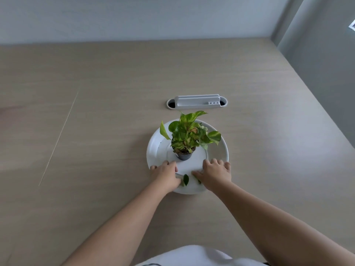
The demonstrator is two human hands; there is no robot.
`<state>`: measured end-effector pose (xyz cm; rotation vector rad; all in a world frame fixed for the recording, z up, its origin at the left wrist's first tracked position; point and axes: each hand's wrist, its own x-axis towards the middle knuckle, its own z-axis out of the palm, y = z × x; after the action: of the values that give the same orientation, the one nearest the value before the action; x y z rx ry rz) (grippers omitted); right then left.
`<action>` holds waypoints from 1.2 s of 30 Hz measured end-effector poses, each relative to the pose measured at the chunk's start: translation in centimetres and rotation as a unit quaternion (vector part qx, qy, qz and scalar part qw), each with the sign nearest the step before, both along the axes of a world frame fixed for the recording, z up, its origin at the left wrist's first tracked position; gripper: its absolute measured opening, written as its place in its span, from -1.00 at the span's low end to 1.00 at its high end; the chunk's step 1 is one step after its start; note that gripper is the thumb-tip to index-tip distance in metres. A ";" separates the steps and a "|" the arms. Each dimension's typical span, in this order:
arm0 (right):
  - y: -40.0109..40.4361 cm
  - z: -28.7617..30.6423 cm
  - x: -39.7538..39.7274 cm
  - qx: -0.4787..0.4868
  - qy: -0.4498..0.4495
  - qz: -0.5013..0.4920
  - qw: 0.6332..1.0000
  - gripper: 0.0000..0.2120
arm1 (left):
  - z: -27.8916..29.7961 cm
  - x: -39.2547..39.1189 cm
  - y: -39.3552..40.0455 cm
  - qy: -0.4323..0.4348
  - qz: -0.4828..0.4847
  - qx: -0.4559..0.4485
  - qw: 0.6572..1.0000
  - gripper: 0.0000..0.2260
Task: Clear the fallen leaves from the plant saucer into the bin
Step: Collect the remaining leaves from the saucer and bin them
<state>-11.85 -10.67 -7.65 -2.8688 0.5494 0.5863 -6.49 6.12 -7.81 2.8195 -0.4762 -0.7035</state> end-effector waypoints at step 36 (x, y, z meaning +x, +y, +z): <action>-1.1 0.3 1.9 0.037 0.078 0.104 0.991 -0.62 | 0.9 0.2 -0.9 0.004 -0.035 0.096 0.995 -0.59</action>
<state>-9.96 -11.78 -7.34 -2.8445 0.2418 0.8503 -6.34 5.21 -6.95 2.9884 -0.5343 -0.8150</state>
